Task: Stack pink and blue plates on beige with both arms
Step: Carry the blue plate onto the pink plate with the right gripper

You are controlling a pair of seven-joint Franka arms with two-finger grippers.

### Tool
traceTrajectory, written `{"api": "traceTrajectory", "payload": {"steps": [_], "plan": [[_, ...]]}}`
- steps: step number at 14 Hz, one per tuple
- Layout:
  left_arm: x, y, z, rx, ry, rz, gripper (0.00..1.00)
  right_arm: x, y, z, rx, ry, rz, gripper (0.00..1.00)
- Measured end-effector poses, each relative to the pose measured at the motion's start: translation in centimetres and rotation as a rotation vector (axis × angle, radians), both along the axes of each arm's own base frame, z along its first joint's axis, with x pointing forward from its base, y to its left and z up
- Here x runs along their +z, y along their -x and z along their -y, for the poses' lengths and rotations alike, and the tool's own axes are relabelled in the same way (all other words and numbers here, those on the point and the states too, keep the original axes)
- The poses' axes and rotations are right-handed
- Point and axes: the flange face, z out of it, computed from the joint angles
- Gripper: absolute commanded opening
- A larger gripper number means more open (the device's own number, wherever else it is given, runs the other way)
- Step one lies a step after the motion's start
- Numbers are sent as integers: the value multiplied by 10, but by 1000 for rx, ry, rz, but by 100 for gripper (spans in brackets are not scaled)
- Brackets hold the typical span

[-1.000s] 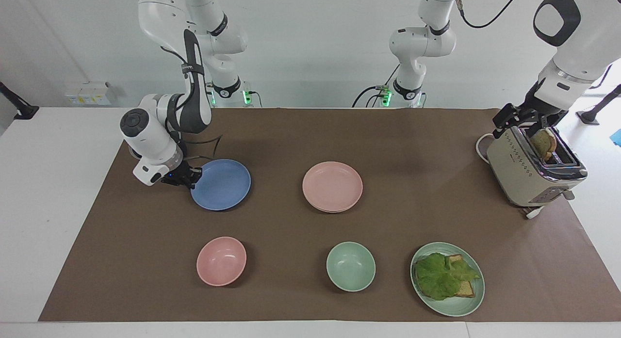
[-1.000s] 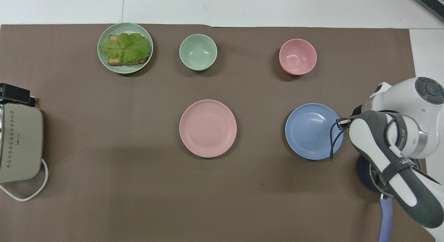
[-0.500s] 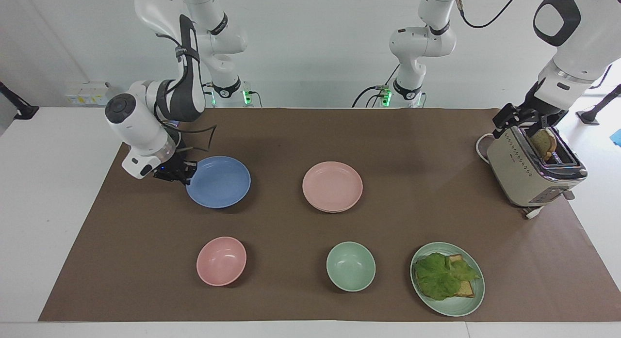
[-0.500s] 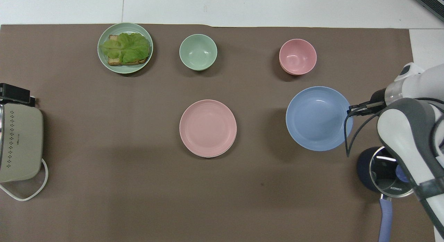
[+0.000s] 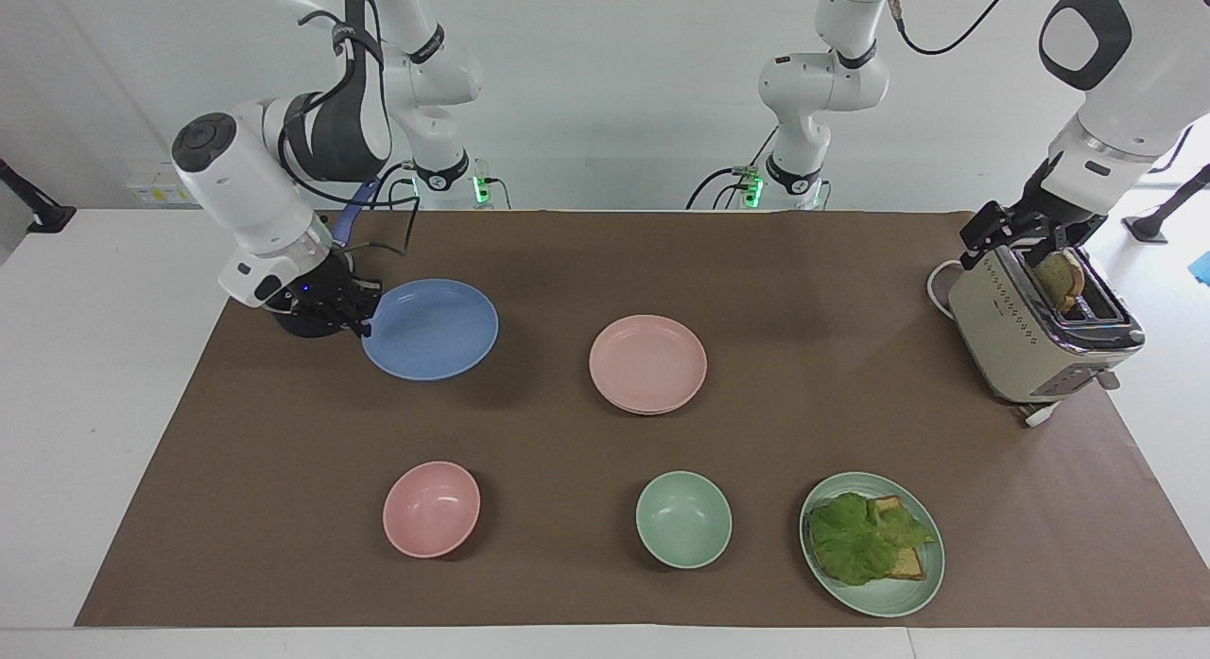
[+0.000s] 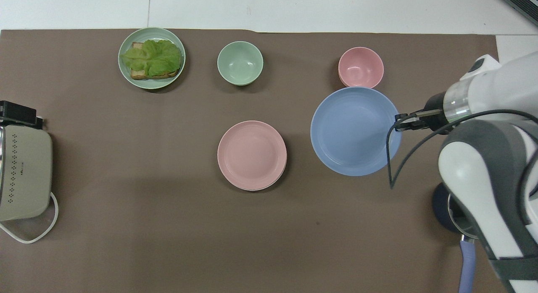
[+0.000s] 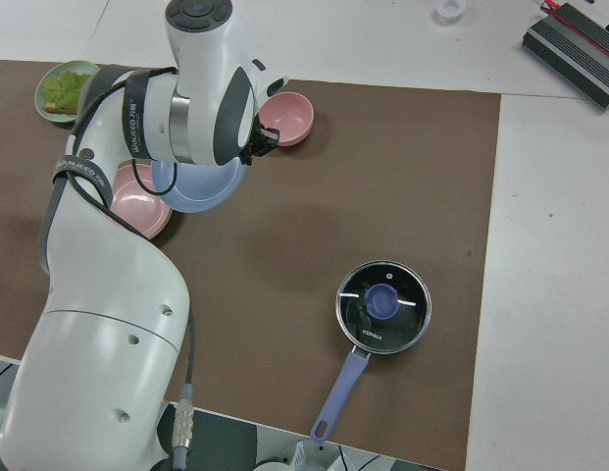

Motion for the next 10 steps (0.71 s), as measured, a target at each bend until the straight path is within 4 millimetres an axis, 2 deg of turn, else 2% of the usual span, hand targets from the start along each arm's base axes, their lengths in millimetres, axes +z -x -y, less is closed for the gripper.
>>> {"api": "traceTrajectory", "payload": {"steps": [3, 5, 8, 10], "plan": [[0, 0, 0, 0, 0, 0, 100, 0, 4, -55, -35, -8, -2, 0], [0, 0, 0, 0, 0, 0, 100, -10, 0, -88, -68, -20, 18, 0], [0, 0, 0, 0, 0, 0, 100, -45, -2, -151, -89, -41, 36, 0], [0, 0, 0, 0, 0, 0, 100, -71, 1, -185, -106, -48, 29, 0]]}}
